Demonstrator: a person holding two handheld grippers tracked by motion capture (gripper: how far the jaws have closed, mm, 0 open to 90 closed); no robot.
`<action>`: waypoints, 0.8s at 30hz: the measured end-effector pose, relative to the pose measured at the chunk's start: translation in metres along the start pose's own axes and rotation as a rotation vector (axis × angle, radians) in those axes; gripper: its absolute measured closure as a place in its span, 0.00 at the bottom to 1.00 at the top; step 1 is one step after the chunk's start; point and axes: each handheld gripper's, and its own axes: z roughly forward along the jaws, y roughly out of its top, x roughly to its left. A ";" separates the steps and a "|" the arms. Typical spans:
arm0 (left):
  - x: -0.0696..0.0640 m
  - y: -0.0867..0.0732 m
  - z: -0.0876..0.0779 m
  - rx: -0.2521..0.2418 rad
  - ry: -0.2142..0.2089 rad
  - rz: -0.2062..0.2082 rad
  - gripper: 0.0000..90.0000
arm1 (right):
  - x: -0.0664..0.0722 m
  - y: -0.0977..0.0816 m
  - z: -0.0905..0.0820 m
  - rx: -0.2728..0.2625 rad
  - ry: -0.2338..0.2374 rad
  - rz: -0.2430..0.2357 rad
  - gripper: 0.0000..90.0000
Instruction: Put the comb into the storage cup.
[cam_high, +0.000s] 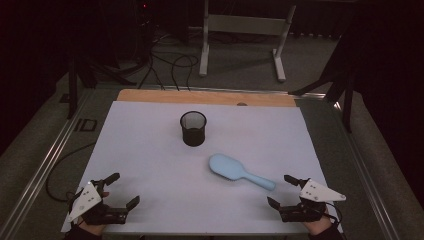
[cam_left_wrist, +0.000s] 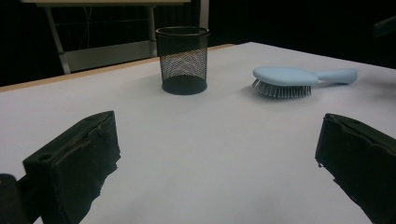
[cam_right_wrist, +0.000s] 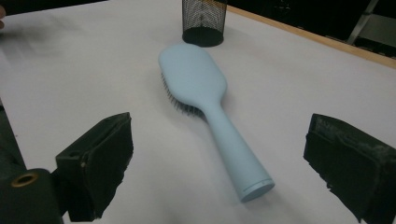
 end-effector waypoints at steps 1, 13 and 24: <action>0.000 0.000 0.000 0.000 -0.001 0.000 0.00 | -0.001 0.003 -0.002 0.001 -0.004 0.003 0.09; 0.000 0.000 0.000 -0.003 -0.002 -0.002 0.00 | -0.010 0.043 -0.018 -0.009 -0.019 -0.047 0.09; 0.000 0.000 0.000 -0.001 -0.003 0.000 0.00 | -0.017 0.071 -0.021 -0.007 -0.020 -0.093 0.09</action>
